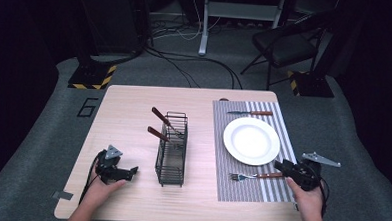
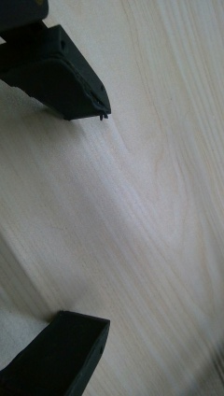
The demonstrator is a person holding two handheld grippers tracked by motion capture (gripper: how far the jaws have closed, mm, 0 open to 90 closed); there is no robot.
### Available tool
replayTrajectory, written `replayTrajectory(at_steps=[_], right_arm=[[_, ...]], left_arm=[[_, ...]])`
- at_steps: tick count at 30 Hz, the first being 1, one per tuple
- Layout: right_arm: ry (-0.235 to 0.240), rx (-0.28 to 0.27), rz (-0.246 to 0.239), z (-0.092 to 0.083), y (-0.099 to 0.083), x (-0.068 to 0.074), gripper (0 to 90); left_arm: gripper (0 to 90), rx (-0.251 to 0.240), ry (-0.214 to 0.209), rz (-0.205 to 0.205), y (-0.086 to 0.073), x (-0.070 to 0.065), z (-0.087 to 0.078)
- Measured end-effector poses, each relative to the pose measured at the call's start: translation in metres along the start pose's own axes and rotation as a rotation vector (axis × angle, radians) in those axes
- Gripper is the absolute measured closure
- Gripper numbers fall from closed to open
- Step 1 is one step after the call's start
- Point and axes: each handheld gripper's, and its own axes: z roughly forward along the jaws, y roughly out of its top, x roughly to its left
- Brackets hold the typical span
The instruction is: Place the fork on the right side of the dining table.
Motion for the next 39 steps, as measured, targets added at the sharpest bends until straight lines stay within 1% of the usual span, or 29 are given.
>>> replayTrajectory(at_steps=[1,2,3,4,5,6,9,10,16,17,18,19,20,23,24,25,30,33,34,35,37,38,39], right_arm=[[0.009,0.0,-0.014,0.001,0.002,0.005,55.7],[0.009,0.0,-0.014,0.001,0.002,0.005,55.7],[0.019,0.002,-0.028,0.001,0.005,0.009,55.3],[0.032,0.005,-0.057,0.004,0.009,0.019,54.0],[0.032,0.005,-0.057,0.004,0.009,0.019,54.0],[0.037,0.007,-0.076,0.005,0.011,0.023,53.8],[0.068,0.011,-0.114,0.009,0.018,0.038,51.4],[0.082,0.013,-0.135,0.012,0.021,0.048,51.0],[0.129,0.021,-0.209,0.022,0.025,0.074,49.6],[0.14,0.025,-0.216,0.024,0.025,0.078,49.5],[0.14,0.025,-0.216,0.024,0.025,0.078,49.5],[0.156,0.034,-0.237,0.028,0.025,0.087,49.1],[0.156,0.034,-0.237,0.028,0.025,0.087,49.1],[0.173,0.047,-0.279,0.034,0.023,0.102,48.9],[0.178,0.051,-0.282,0.036,0.023,0.105,48.9],[0.191,0.056,-0.296,0.039,0.021,0.112,48.9],[0.221,0.073,-0.337,0.046,0.016,0.129,48.9],[0.236,0.083,-0.355,0.053,0.012,0.138,48.3],[0.236,0.083,-0.355,0.053,0.012,0.138,48.3],[0.247,0.1,-0.363,0.058,0.008,0.143,46.9],[0.25,0.109,-0.391,0.064,0.002,0.148,46.3],[0.25,0.109,-0.391,0.064,0.002,0.148,46.3],[0.252,0.114,-0.413,0.069,-0.004,0.152,44.6]], left_arm=[[0.9,0.0,0.0,0.001,0.0,0.0,0.0],[0.9,0.0,0.0,0.001,0.0,0.0,0.0],[0.9,0.0,0.0,0.001,0.0,0.0,0.0],[0.9,0.0,0.0,0.001,0.0,0.0,0.0],[0.9,0.0,0.0,0.001,0.0,0.0,0.0],[0.9,0.0,0.0,0.0,0.0,0.0,0.0],[0.9,0.0,0.0,0.0,0.0,0.0,0.0],[0.9,-0.001,0.001,-0.002,0.0,0.0,0.0],[0.9,0.0,0.0,0.001,0.0,0.0,0.0],[0.9,-0.001,0.0,-0.001,0.0,0.0,0.0],[0.9,-0.001,0.0,-0.001,0.0,0.0,0.0],[0.9,0.0,0.0,0.001,0.0,0.0,0.0],[0.9,0.0,0.0,0.001,0.0,0.0,0.0],[0.9,0.0,0.0,-0.004,0.0,0.0,0.0],[0.9,0.001,-0.001,-0.005,0.0,0.0,0.0],[0.9,0.001,-0.001,-0.005,0.0,0.0,0.0],[0.9,0.001,-0.001,-0.004,0.0,0.0,0.0],[0.9,0.001,-0.001,-0.004,0.0,0.0,0.0],[0.9,0.001,-0.001,-0.004,0.0,0.0,0.0],[0.9,0.0,0.0,-0.002,0.0,0.0,0.0],[0.9,0.0,-0.001,-0.005,0.0,0.0,0.0],[0.9,0.0,-0.001,-0.005,0.0,0.0,0.0],[0.9,0.0,0.0,-0.002,0.0,0.0,0.0]])
